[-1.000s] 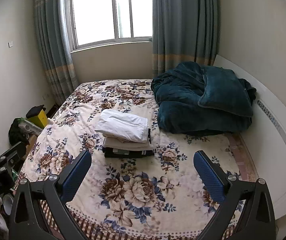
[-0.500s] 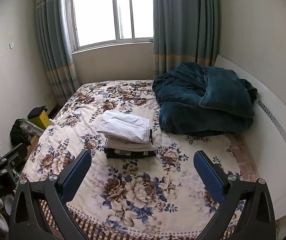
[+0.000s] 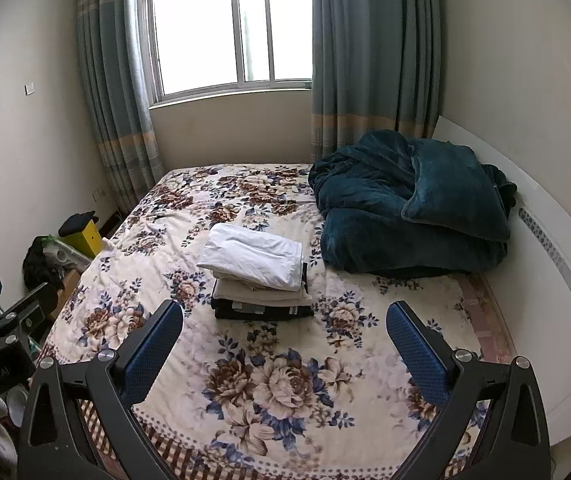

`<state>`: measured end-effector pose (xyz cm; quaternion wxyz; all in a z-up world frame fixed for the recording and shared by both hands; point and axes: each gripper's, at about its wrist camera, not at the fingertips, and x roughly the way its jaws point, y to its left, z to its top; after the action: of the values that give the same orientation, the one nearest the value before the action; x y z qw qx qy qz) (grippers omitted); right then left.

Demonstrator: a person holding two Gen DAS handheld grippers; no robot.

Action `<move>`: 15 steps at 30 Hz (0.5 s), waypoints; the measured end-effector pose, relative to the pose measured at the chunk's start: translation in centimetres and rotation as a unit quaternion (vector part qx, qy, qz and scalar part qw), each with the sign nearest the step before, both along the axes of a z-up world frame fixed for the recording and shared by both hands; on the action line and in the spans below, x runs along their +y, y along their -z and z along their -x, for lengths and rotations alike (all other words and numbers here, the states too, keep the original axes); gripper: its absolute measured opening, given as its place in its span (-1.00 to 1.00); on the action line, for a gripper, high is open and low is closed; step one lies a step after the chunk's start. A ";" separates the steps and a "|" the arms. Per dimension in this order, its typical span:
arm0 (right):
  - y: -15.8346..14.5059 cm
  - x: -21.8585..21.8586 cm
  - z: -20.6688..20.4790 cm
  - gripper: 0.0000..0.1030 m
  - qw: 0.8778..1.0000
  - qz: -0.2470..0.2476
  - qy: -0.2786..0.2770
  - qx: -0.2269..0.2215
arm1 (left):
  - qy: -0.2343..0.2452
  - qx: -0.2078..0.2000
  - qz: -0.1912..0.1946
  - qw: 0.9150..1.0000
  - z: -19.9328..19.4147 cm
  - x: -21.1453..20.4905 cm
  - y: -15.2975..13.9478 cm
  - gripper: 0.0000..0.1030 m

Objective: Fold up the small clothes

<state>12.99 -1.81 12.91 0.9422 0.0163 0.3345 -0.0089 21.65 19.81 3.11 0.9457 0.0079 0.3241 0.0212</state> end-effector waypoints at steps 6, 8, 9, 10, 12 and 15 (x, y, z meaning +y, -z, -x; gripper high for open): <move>-0.2 0.0 -0.1 1.00 1.000 0.001 -0.003 -0.001 | -0.001 0.001 0.000 1.000 0.0 0.0 0.0 1.00; -0.2 0.0 -0.2 1.00 1.000 0.000 -0.003 -0.001 | -0.001 0.001 0.001 1.000 0.0 -0.1 0.0 1.00; -0.1 0.0 -0.2 1.00 1.000 0.001 -0.003 -0.001 | 0.000 0.001 0.001 1.000 0.0 -0.1 -0.1 1.00; -0.1 0.0 -0.1 1.00 1.000 0.000 -0.002 -0.001 | 0.000 0.000 0.000 1.000 0.0 -0.1 0.0 1.00; -0.1 -0.1 -0.2 1.00 1.000 0.001 -0.004 -0.001 | -0.001 -0.001 -0.001 1.000 0.1 -0.1 0.0 1.00; -0.1 -0.1 -0.2 1.00 1.000 0.003 -0.004 -0.001 | -0.002 0.000 -0.002 1.000 0.1 -0.1 0.0 1.00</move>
<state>13.23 -1.88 13.03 0.9425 0.0124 0.3338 -0.0058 21.52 19.69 3.14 0.9458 0.0088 0.3237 0.0234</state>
